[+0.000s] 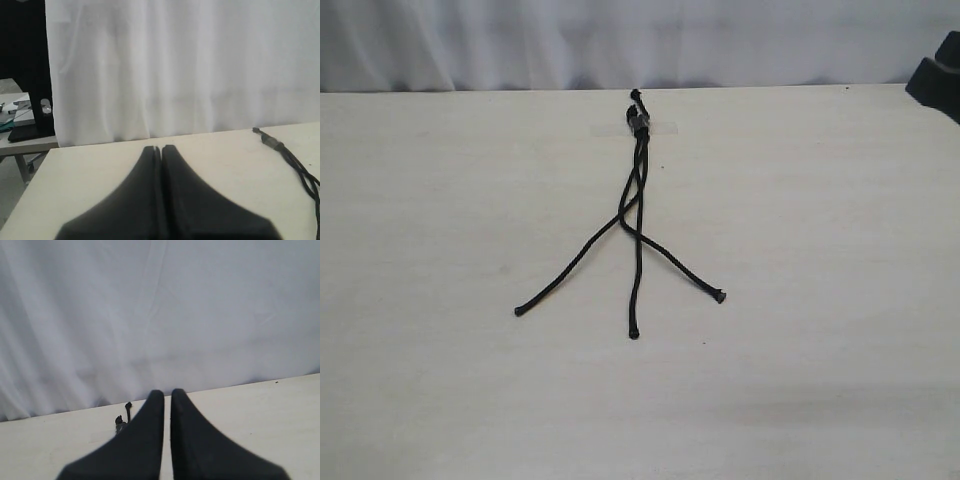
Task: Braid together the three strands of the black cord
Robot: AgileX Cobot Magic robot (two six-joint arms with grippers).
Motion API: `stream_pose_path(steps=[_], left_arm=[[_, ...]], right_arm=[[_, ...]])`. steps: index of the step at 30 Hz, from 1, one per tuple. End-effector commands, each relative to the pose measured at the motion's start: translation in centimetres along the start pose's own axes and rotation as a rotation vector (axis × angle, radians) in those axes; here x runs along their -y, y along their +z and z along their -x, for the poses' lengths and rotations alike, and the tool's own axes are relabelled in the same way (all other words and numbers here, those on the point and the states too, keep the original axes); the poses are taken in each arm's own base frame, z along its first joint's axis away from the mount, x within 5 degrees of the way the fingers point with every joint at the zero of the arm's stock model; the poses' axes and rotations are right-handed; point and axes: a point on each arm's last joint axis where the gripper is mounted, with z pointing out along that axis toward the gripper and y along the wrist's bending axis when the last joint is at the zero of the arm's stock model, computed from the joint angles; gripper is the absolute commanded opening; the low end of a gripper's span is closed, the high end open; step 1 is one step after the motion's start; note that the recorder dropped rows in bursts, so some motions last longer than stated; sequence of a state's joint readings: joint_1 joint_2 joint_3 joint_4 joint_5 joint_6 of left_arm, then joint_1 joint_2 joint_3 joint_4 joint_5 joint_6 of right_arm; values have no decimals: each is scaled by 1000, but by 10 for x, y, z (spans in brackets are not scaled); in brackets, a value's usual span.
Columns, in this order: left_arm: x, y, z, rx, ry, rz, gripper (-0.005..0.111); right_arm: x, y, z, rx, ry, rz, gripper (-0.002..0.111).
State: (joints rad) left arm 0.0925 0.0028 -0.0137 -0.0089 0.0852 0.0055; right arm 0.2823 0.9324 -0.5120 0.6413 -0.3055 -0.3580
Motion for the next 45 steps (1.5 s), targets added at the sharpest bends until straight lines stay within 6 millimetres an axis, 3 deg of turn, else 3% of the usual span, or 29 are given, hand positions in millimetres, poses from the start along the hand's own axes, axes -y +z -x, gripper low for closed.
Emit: stream_pose_path(steps=[1, 14, 45], left_arm=[[-1, 0, -3, 10, -21, 6, 0], [0, 0, -14, -116, -18, 3, 0], [0, 0, -13, -106, 25, -2, 0]], right_arm=[[1, -1, 0, 8, 1, -4, 4], [1, -1, 0, 6, 1, -4, 4], [1, -1, 0, 6, 1, -4, 4]])
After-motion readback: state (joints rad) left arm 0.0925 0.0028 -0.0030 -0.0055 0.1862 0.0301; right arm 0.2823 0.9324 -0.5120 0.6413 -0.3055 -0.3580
